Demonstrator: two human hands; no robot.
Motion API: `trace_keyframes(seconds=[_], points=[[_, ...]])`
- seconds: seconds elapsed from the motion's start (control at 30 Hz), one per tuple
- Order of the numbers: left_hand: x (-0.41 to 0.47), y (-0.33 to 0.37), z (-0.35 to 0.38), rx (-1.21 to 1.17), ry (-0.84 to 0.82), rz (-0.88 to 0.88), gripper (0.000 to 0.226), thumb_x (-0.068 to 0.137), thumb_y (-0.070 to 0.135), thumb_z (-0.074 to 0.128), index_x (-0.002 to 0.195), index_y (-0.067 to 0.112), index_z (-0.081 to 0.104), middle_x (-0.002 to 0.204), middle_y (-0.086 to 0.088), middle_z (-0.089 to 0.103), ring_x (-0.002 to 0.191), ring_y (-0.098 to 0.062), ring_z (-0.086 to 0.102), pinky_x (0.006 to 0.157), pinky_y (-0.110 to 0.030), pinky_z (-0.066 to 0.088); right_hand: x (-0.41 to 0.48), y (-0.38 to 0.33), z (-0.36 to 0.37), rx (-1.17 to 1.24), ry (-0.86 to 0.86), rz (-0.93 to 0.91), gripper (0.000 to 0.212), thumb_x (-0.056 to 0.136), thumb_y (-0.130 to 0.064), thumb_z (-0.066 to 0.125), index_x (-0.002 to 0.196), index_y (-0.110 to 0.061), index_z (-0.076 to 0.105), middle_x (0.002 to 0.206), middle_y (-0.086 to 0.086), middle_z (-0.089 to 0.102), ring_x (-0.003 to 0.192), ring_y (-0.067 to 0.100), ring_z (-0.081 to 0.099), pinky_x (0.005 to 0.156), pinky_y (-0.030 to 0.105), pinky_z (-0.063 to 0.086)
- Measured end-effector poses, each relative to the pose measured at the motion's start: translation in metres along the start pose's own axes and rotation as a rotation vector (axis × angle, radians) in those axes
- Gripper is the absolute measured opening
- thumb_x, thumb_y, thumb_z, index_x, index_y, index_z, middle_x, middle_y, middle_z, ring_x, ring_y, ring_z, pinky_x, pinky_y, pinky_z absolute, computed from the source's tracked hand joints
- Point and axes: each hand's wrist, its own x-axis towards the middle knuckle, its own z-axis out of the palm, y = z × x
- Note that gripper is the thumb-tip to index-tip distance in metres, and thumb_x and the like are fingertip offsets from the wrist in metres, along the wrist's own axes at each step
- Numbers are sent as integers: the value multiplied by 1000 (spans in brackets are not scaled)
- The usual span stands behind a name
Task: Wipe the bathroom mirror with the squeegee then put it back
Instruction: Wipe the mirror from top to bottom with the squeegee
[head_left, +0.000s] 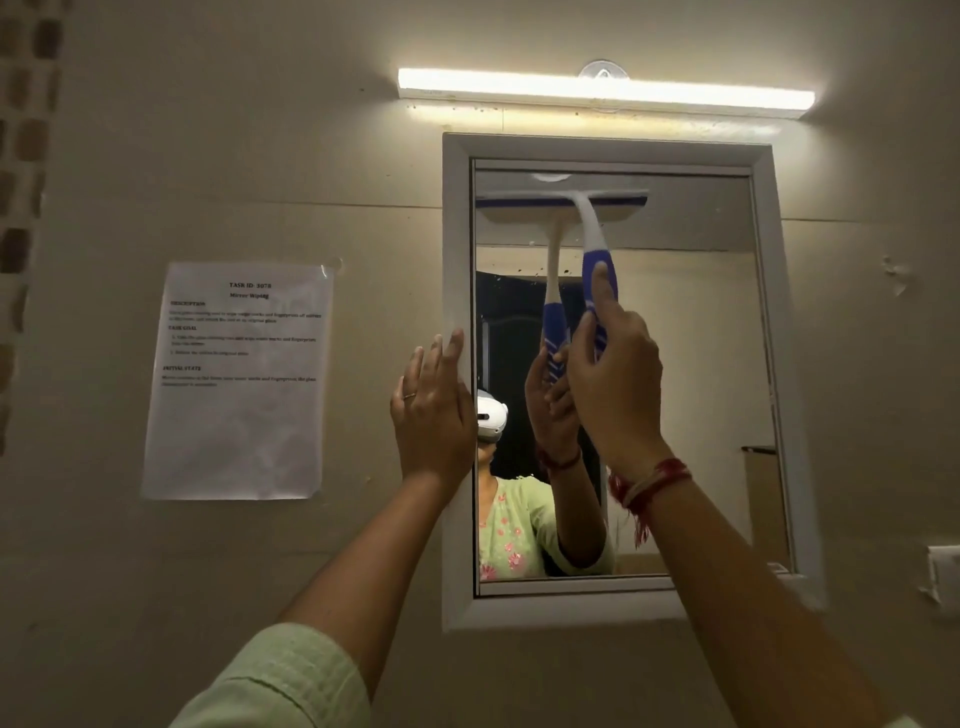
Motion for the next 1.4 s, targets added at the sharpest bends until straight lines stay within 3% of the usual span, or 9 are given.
trace_keyframes(seconds=[0.27,0.43,0.5,0.6,0.7,0.77,0.97,1.13,1.4], points=[[-1,3,-1,-34,4,-18,48,91,21,30,140,22,36,142,-10,43,136,-30,30,102,-52,30,1,0,5,127,9,39,51,95,-16,48,143,-19,31,106,9,60,84,6,55,70,5,40],[-1,4,-3,-58,-7,-10,48,93,22,29,141,21,34,141,-10,44,132,-28,37,102,-52,35,4,1,6,155,23,56,49,95,-15,49,142,-17,34,108,5,63,80,1,55,70,3,41],[-1,4,-3,-111,-11,5,46,96,19,32,142,21,30,143,-8,42,128,-24,43,98,-54,41,-15,5,3,188,12,71,49,95,-15,49,142,-18,34,106,6,65,78,4,60,75,12,51],[-2,3,-3,-172,-12,4,46,98,21,32,143,23,25,142,-8,43,109,-22,58,84,-49,51,-44,8,-2,262,-31,116,50,95,-15,49,141,-21,33,99,10,67,80,17,65,77,38,58],[-3,2,-2,-172,-20,29,47,97,25,29,144,23,24,136,-12,49,64,-13,57,58,-29,50,-40,5,-2,292,-32,136,49,95,-16,48,141,-22,34,102,13,67,82,22,66,75,43,58],[-3,1,0,-186,-27,25,46,99,21,31,144,23,24,132,-14,52,52,-7,47,51,-20,42,-23,0,0,304,-19,142,48,95,-18,47,141,-20,35,106,14,66,84,23,67,75,42,58],[-3,2,-2,-200,-36,-14,46,99,18,33,144,24,25,125,-16,53,54,-11,50,49,-15,38,-26,2,-1,267,-34,139,49,95,-17,47,142,-20,33,102,15,67,81,22,67,75,42,58],[-4,2,-1,-219,-34,-33,46,99,20,31,144,25,22,111,-18,62,49,-5,43,49,-12,30,-69,16,-12,263,-48,110,49,94,-18,47,141,-24,33,93,8,68,77,11,64,78,31,57],[-4,1,-2,-230,-44,-31,46,100,19,30,144,26,20,129,-15,54,48,-6,44,48,-8,30,-38,9,-2,246,-34,116,50,95,-19,47,142,-21,33,104,13,67,82,21,66,78,40,57]])
